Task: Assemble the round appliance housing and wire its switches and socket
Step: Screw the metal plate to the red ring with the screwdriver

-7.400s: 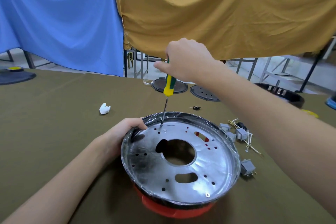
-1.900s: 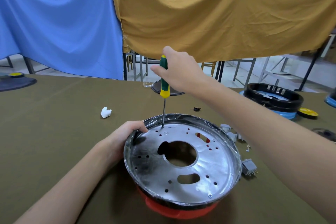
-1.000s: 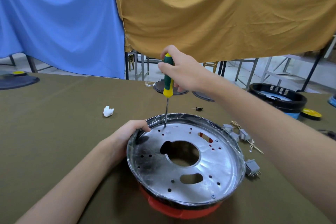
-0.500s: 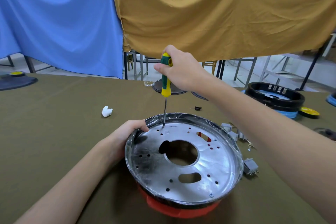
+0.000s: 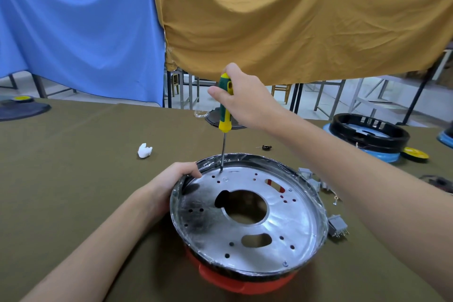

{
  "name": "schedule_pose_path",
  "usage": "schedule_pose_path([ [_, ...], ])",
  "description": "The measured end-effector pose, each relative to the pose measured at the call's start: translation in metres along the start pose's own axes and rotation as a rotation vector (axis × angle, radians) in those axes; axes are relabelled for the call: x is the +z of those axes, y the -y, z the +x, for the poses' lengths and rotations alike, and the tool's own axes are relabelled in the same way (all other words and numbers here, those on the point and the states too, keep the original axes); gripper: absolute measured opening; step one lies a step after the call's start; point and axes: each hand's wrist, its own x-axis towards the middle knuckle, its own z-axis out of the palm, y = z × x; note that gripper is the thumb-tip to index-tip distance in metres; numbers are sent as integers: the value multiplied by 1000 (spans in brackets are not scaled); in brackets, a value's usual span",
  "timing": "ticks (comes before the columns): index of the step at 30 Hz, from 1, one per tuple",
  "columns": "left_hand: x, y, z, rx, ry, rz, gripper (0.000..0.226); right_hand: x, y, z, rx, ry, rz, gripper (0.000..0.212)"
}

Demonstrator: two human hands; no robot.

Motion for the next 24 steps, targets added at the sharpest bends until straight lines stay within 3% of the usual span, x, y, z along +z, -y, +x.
schedule_pose_path([
  [5,-1,-3,7,-51,-49,174,26,-2,-3,-3,-152,2,-2,39],
  [7,-7,3,4,-47,6,244,36,3,-3,-3,-176,-9,39,34],
  [9,-14,13,-1,-21,-15,151,36,8,-5,-2,-161,-96,33,33],
  [11,-13,11,-6,-25,43,253,38,8,-7,0,-122,-161,54,32],
  [14,-3,0,-2,-73,22,78,33,3,-12,1,-91,-138,161,24],
  [16,0,-2,-15,-74,93,-29,13,-3,-19,-2,-66,-165,214,25],
  [19,-3,-9,-21,-55,238,-25,44,-13,-38,-13,85,-254,382,26],
  [24,-11,-22,-36,-41,200,150,37,-29,-86,-51,582,-232,994,12],
])
